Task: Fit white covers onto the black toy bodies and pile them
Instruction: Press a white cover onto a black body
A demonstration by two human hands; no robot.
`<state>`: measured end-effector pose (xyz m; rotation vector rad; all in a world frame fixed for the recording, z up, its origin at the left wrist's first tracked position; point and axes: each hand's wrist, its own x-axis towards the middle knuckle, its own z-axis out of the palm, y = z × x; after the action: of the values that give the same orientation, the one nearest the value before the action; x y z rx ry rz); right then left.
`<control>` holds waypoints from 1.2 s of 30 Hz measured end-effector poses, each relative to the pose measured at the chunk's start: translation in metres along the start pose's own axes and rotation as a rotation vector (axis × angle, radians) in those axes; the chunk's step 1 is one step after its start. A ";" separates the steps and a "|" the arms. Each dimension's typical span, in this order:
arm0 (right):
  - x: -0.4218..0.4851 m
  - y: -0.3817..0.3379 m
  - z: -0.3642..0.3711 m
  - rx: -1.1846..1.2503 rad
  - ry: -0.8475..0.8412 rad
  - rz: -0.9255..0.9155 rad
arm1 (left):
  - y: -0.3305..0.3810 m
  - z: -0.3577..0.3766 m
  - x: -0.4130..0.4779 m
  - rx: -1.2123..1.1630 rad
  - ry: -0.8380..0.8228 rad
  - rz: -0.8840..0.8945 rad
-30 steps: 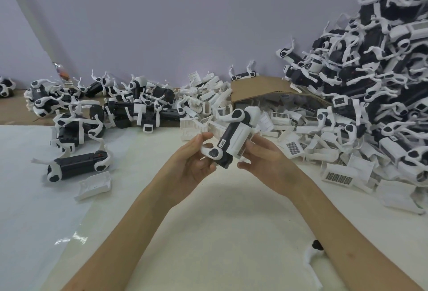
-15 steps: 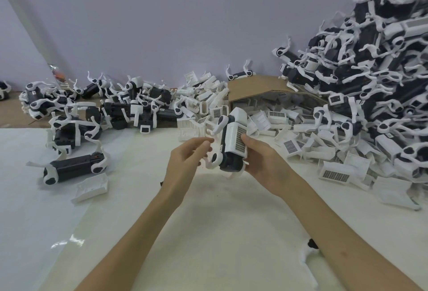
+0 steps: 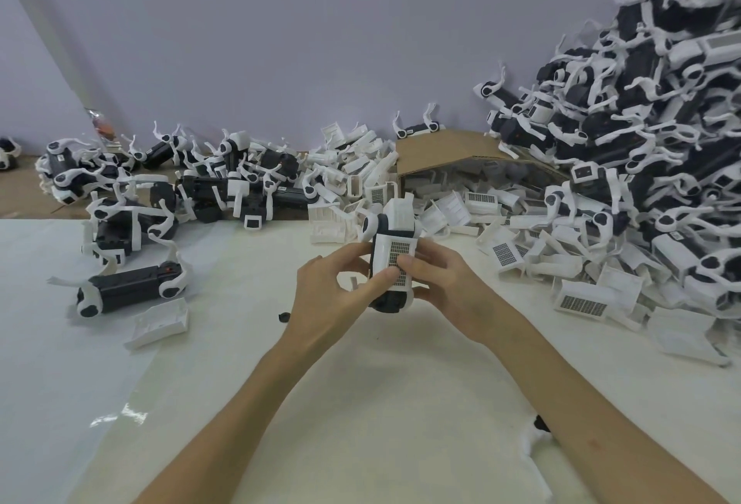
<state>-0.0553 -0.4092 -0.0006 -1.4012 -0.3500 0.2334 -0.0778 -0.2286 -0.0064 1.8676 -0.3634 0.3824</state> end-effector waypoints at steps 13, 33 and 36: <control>0.000 0.001 0.001 -0.034 0.015 -0.019 | -0.005 0.002 -0.001 -0.063 -0.084 0.010; 0.001 0.002 0.003 -0.171 0.158 -0.062 | -0.006 0.000 -0.001 0.038 -0.109 0.039; 0.001 0.003 0.003 -0.196 0.173 -0.065 | -0.005 0.001 -0.002 0.033 -0.112 0.038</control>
<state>-0.0550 -0.4059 -0.0030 -1.5875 -0.2798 0.0237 -0.0775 -0.2274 -0.0115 1.9210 -0.4716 0.3116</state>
